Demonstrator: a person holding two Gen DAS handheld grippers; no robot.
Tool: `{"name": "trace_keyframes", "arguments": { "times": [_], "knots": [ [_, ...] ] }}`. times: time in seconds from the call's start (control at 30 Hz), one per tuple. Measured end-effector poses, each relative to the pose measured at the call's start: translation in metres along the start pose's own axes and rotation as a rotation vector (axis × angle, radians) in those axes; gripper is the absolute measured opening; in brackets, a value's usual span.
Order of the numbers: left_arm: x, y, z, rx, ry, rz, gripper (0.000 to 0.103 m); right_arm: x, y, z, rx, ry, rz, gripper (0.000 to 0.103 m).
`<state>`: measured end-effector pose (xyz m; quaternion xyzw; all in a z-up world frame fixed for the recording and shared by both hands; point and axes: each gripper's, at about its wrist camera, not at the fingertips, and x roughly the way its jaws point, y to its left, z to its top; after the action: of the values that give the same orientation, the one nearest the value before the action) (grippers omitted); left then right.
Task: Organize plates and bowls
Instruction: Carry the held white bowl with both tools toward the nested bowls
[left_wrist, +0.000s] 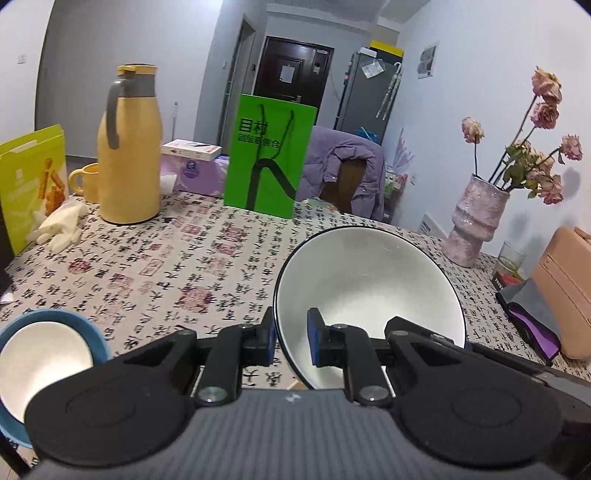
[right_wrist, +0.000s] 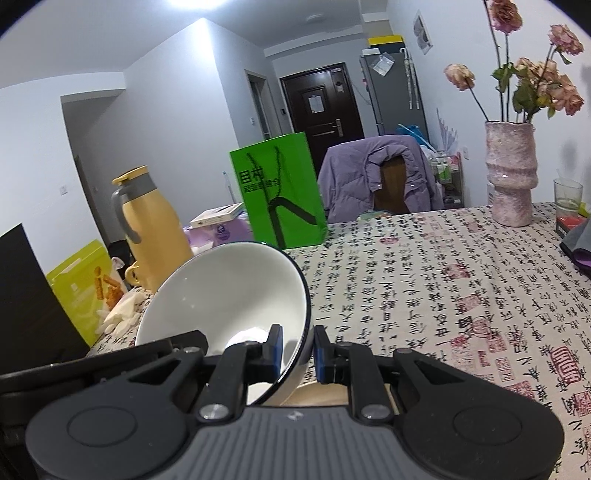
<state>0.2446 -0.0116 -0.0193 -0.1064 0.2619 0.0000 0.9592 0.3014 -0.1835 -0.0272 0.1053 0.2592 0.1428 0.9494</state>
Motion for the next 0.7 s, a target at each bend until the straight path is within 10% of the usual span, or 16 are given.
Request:
{"name": "trace_keyframes", "arguments": {
  "times": [0.7],
  "knots": [
    [-0.041, 0.079, -0.006, -0.083, -0.036, 0.073, 0.016, 0.001, 0.084, -0.023, -0.076, 0.026, 0.077, 0.017]
  ]
}}
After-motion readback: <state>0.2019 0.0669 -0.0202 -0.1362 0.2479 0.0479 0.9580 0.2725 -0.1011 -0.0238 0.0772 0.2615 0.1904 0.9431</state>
